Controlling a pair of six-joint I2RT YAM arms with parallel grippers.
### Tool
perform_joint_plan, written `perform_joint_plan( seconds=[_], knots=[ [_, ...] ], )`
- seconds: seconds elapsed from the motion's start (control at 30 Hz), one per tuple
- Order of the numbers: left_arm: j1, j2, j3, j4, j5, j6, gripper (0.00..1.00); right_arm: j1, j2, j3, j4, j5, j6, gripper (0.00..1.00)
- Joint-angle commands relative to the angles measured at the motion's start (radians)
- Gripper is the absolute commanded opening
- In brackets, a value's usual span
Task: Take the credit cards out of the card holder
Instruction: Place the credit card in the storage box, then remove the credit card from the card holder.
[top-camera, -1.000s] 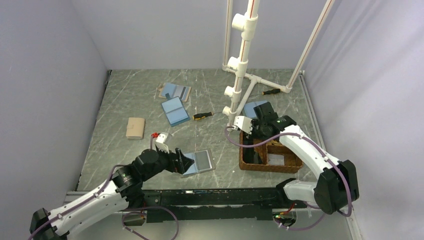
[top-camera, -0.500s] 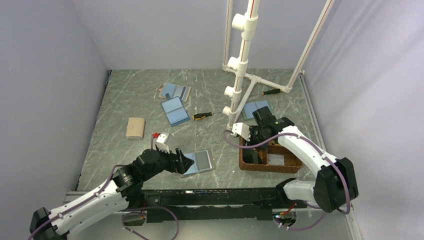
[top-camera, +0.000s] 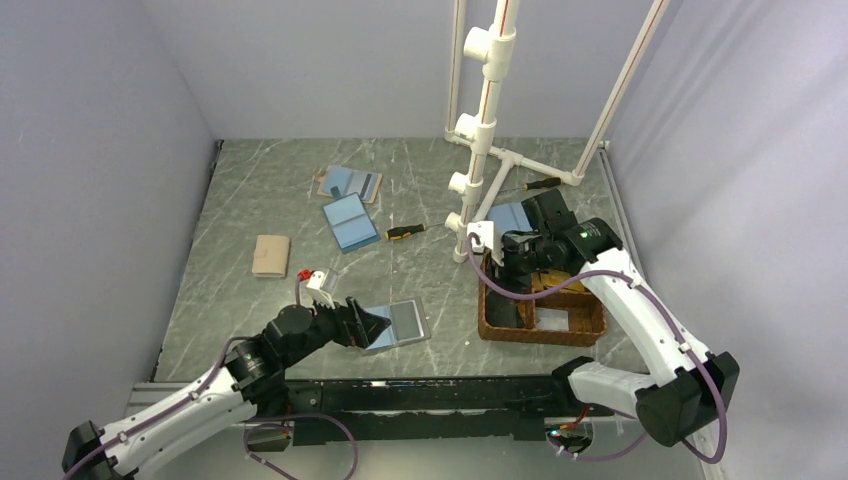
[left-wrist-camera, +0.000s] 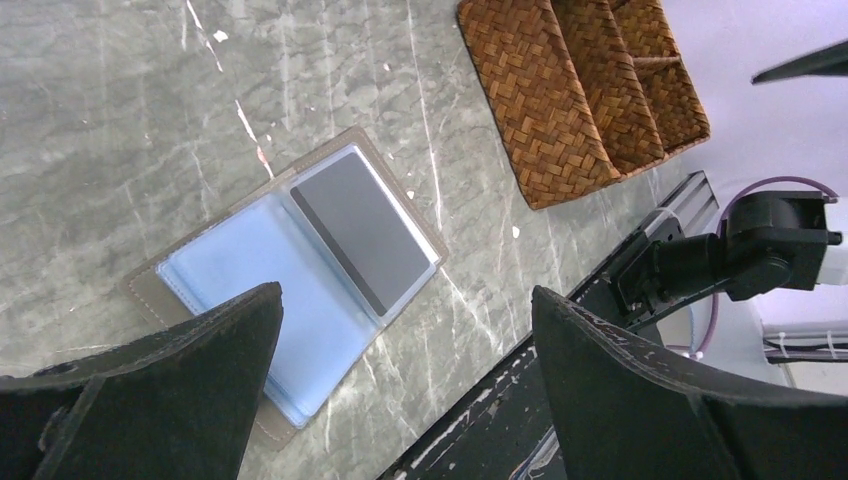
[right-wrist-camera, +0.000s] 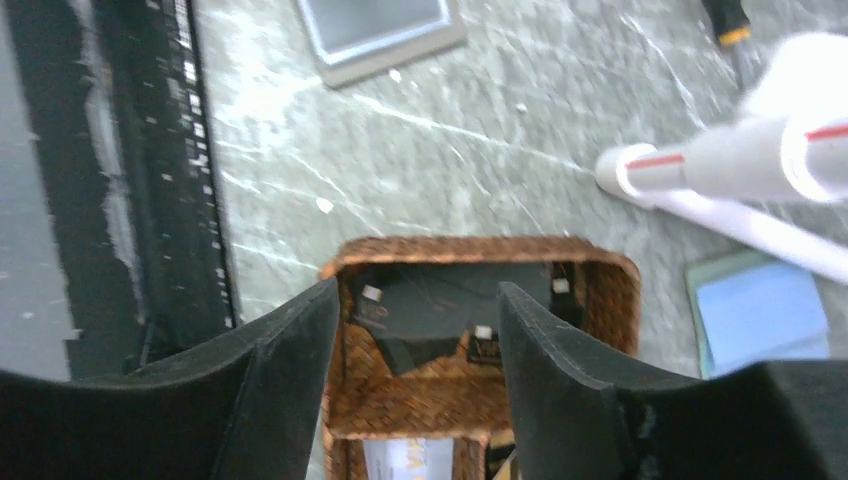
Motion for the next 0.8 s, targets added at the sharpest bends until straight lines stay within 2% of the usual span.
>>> perform_joint_plan(
  seconds=[0.0, 0.1, 0.4, 0.6, 0.77],
  knots=[
    [0.003, -0.024, -0.011, 0.094, 0.043, -0.026, 0.99, 0.003, 0.012, 0.036, -0.11, -0.234, -0.079, 0.67],
    [0.003, -0.026, -0.01, 0.097, 0.05, -0.028, 0.99, 0.004, 0.014, 0.017, -0.113, -0.271, -0.102, 0.75],
    [0.004, 0.087, 0.003, 0.139, 0.056, -0.078, 0.99, 0.004, -0.014, -0.108, -0.017, -0.383, -0.161, 0.76],
    [0.003, 0.189, 0.066, 0.102, 0.059, -0.096, 0.99, 0.03, 0.044, -0.073, -0.03, -0.382, -0.208, 0.75],
    [0.003, 0.235, 0.083, 0.101, 0.059, -0.128, 0.99, 0.052, 0.039, -0.105, 0.058, -0.351, -0.171, 0.74]
  ],
)
